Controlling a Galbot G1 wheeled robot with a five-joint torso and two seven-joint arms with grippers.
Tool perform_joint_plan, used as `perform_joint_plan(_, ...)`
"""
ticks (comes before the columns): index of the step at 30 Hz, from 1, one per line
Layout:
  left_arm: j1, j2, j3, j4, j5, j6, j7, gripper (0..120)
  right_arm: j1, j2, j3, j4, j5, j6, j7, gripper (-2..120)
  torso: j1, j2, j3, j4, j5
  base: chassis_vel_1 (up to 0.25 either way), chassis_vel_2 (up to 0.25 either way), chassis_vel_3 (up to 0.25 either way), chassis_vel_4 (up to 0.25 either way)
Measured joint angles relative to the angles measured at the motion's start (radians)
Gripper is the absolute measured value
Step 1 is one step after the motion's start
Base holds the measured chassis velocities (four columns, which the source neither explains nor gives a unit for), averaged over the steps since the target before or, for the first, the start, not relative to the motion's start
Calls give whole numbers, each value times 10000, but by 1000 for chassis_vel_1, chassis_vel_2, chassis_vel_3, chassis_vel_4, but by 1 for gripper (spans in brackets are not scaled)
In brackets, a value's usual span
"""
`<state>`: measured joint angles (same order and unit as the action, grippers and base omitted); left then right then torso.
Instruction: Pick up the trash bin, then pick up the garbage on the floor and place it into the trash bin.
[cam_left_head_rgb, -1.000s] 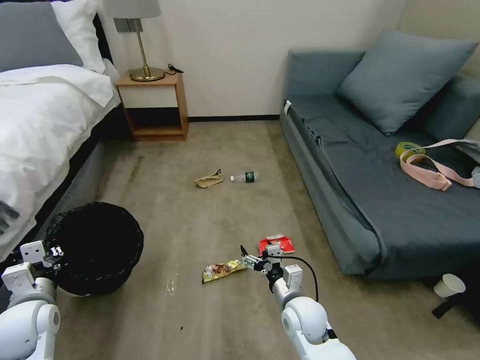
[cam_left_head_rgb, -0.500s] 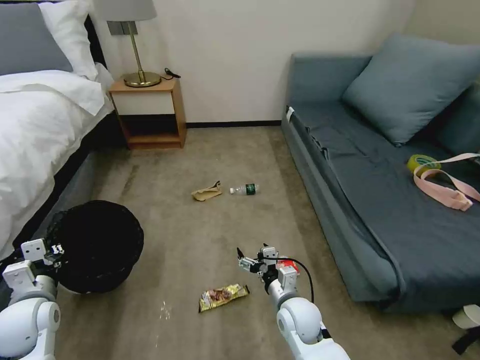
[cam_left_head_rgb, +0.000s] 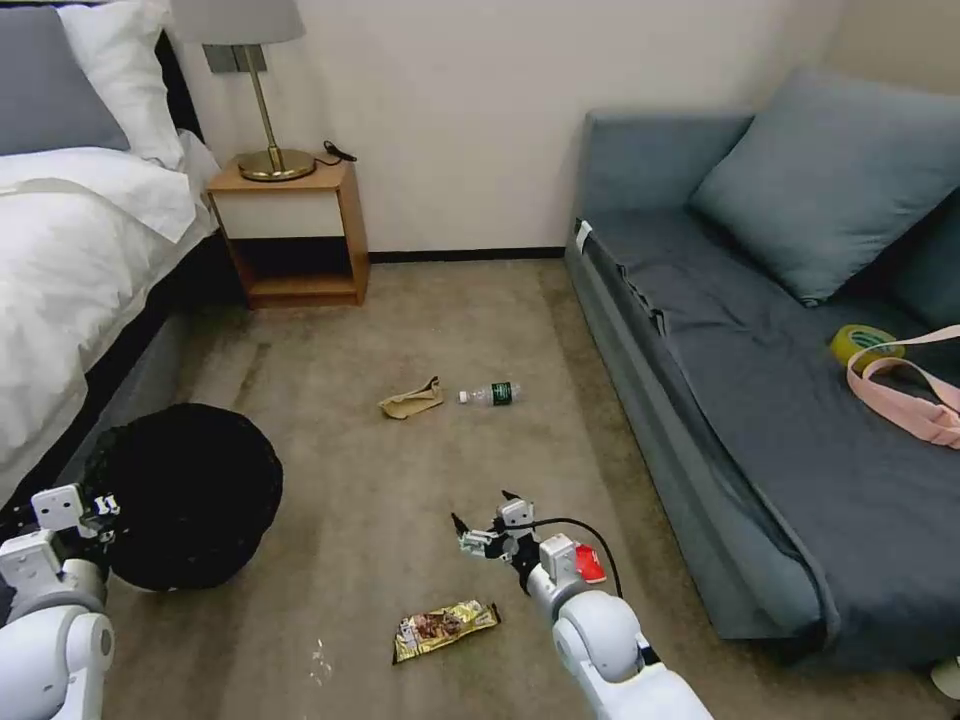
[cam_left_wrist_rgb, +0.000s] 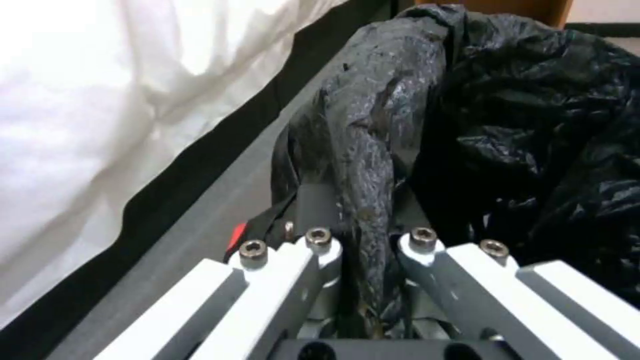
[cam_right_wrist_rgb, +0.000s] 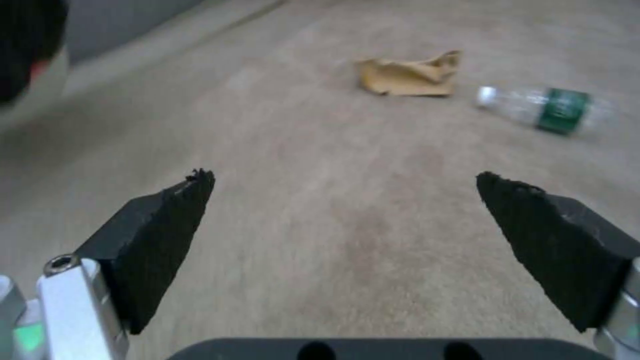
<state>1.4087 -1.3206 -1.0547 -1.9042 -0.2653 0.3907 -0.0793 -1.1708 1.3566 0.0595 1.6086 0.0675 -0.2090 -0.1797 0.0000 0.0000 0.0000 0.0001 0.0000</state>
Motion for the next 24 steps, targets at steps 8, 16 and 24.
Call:
perform_joint_plan(8, -50, -8, 8, 23, 179, -6, 38, 4, 717, -696, -1033, -862, -2335, -37, -290, 100, 0, 0, 1, -1, 2, 0, 0, 0, 0)
perform_joint_plan(16, -106, -279, 191, 92, 488, -73, 79, 4, 692, -1820, -2505, -1419, -4596, 444, -889, 100, 0, 0, 1, -2, 2, 0, 0, 0, 0)
perform_joint_plan(24, -109, -319, 197, 229, 525, -157, 81, 4, 560, -2224, -2995, -1436, -4998, 742, -1025, 100, 1, 0, 0, -2, 0, 0, 0, 0, 0)
